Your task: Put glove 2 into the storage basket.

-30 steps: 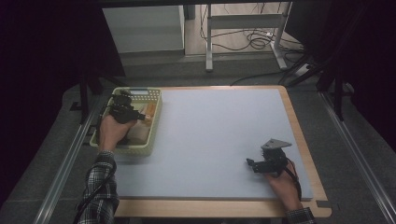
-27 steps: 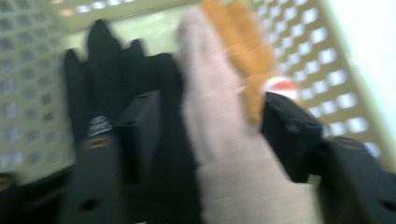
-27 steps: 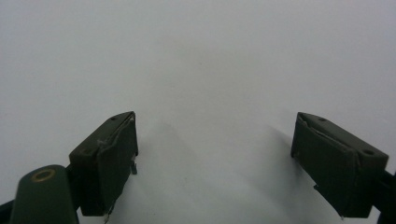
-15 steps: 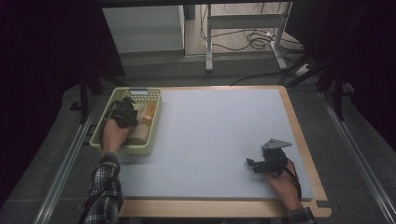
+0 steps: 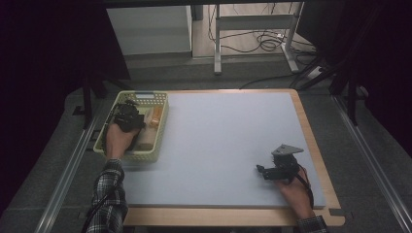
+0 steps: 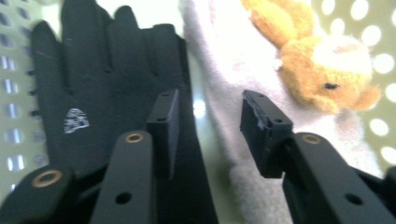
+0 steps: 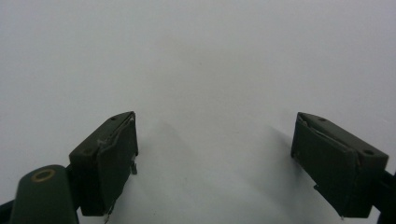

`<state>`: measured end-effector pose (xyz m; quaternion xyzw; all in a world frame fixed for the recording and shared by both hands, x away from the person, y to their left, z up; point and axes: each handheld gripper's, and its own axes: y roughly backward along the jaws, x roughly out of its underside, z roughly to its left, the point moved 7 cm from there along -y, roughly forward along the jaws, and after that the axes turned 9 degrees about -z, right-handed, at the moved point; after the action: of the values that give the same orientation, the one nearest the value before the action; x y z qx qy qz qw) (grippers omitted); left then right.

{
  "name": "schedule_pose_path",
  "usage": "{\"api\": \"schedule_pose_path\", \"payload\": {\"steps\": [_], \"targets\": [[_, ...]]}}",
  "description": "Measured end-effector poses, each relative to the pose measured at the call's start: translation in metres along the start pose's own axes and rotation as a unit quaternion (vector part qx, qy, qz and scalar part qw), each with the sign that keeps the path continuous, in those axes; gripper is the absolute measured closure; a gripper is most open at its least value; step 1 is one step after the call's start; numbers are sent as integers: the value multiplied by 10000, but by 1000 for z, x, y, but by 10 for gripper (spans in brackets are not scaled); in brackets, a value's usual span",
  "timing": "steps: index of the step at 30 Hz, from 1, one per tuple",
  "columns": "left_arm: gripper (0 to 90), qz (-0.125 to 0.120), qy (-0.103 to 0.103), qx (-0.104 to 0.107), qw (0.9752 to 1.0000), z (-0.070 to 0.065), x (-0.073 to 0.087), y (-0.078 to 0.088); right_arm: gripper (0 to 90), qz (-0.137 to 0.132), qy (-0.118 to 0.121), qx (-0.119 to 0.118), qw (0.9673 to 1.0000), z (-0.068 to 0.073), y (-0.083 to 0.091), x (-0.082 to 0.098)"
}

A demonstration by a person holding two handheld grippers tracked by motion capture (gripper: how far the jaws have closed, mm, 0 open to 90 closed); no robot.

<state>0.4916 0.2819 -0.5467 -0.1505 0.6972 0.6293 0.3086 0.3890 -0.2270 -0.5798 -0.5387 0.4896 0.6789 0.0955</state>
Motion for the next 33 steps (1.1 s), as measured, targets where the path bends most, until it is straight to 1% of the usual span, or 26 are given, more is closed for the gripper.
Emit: {"api": "schedule_pose_path", "payload": {"steps": [3,5,6,9,14,16,20,22,26,30,33], "targets": [[498,-112,16,-114,9999,5,-1,5,146,-2,3,0,10000,0,0,0],[471,-140,15,-121,9998,6,-2,7,146,-1,4,1,10000,0,0,0],[460,-210,59,-116,9997,7,-3,11,146,-2,3,0,10000,0,0,0],[427,-266,63,-83,9996,8,-4,14,146,-1,3,0,10000,0,0,0],[347,-432,15,31,9991,5,-7,24,146,-1,4,0,10000,0,0,0],[334,-448,6,26,9990,5,-7,25,146,1,-1,-1,10000,0,0,0],[273,-557,-8,34,9984,3,-9,32,146,-3,8,6,10000,0,0,0],[246,-593,7,61,9982,3,-9,33,146,-3,6,3,10000,0,0,0],[204,-609,10,38,9981,4,-8,36,146,0,3,4,10000,0,0,0],[187,-643,23,31,9979,5,-7,39,146,-3,8,6,10000,0,0,0],[171,-675,-4,39,9977,6,-7,43,146,-3,7,4,10000,0,0,0]]}}
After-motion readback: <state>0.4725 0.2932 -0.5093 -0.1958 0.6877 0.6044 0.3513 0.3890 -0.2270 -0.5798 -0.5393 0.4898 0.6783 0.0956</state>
